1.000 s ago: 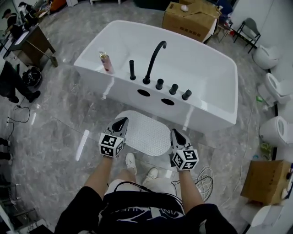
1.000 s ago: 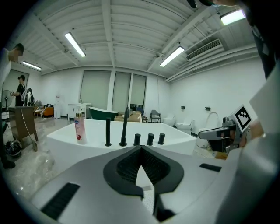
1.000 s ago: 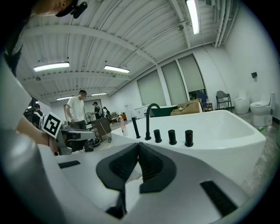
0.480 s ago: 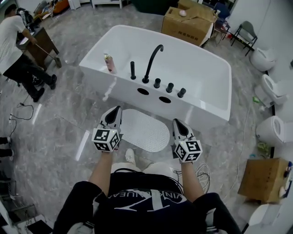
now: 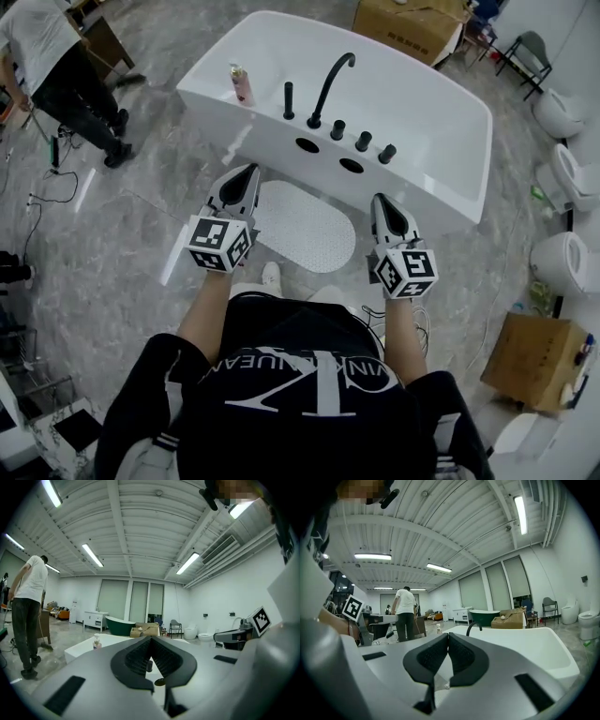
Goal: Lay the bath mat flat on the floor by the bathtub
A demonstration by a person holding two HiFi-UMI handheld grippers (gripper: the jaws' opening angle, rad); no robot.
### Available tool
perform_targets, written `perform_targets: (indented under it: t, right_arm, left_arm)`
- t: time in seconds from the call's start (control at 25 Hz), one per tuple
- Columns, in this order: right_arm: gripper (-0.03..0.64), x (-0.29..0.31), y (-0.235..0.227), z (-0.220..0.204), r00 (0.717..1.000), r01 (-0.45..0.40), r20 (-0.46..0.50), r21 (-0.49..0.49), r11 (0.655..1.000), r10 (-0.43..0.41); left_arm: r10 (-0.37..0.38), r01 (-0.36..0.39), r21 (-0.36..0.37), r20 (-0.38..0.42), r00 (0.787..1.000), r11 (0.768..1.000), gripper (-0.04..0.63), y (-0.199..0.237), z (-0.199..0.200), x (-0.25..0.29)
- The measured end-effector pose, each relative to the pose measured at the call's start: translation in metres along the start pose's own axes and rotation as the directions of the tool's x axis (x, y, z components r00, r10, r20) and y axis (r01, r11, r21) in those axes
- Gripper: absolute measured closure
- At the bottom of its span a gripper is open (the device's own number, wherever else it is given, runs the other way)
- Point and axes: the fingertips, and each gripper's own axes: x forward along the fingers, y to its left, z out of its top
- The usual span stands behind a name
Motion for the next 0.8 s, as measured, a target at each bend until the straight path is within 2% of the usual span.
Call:
perform_targets:
  t: [0.36, 0.8]
  right_arm:
    - [0.592, 0.006, 0.013, 0.019, 0.999, -0.030, 0.026, -0.026, 0.999, 0.031]
    - [0.592, -0.010, -0.001, 0.026, 0.998, 0.019, 0.054, -0.036, 0.999, -0.017]
  left_arm:
    - [0.005, -0.005, 0.004, 0.055, 0.998, 1.000, 0.581, 0.005, 0.023, -0.004]
    - [-0.023, 0.019, 0.050, 0.085, 0.996, 0.999, 0.583, -0.004, 0.034, 0.001]
